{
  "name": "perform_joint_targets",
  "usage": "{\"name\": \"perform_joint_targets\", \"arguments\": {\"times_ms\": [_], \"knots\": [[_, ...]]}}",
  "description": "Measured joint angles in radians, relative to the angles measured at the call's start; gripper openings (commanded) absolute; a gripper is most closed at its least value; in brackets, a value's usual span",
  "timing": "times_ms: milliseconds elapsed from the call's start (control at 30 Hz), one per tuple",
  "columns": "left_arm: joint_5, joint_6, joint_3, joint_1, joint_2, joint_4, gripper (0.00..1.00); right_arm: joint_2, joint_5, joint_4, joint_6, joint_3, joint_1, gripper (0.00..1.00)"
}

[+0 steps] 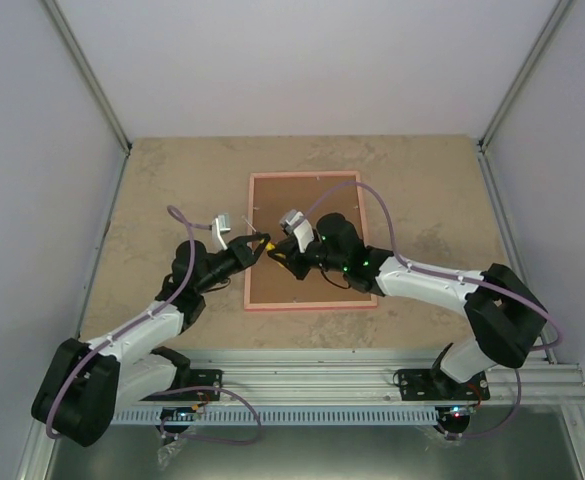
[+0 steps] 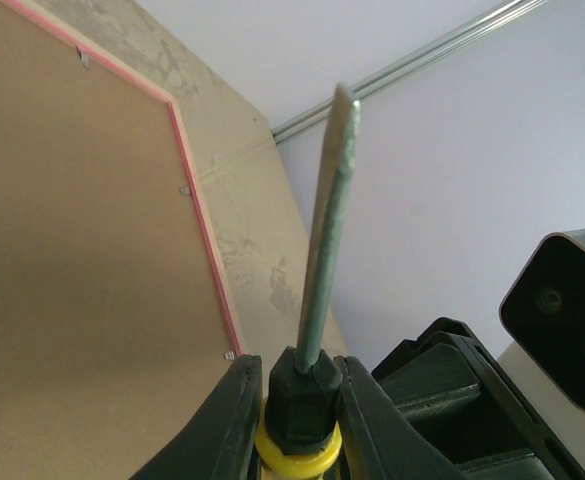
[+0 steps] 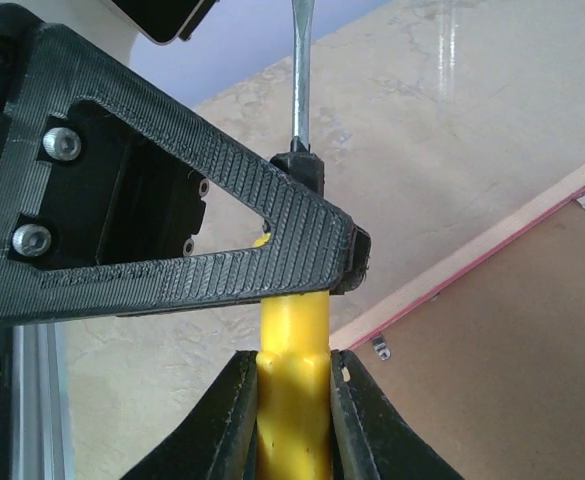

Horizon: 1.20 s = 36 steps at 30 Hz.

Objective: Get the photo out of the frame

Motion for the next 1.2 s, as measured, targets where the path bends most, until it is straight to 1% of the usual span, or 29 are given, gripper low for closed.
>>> {"name": "perform_joint_targets", "arguments": {"times_ms": [67, 233, 433, 700, 900, 1133, 1200], "knots": [[0.002, -0.024, -0.015, 0.0, 0.002, 0.017, 0.0, -0.002, 0.0, 0.022, 0.0, -0.018, 0.002, 0.2], [0.002, -0.126, -0.057, -0.002, 0.003, 0.078, 0.0, -0.032, -0.005, 0.111, -0.009, -0.092, 0.008, 0.34], [-0.008, -0.253, -0.097, -0.002, 0.002, 0.174, 0.0, -0.074, -0.015, 0.248, -0.021, -0.187, 0.014, 0.44], [-0.021, -0.372, -0.121, -0.002, 0.002, 0.264, 0.0, -0.074, -0.006, 0.417, -0.027, -0.254, 0.03, 0.45], [-0.024, -0.436, -0.128, -0.002, 0.002, 0.306, 0.0, -0.049, 0.052, 0.549, -0.027, -0.262, 0.057, 0.45], [-0.024, -0.494, -0.146, -0.002, 0.002, 0.336, 0.0, 0.003, 0.087, 0.629, -0.025, -0.262, 0.063, 0.4], [-0.025, -0.502, -0.146, -0.002, 0.001, 0.336, 0.0, 0.005, 0.09, 0.638, -0.025, -0.261, 0.063, 0.36]]}}
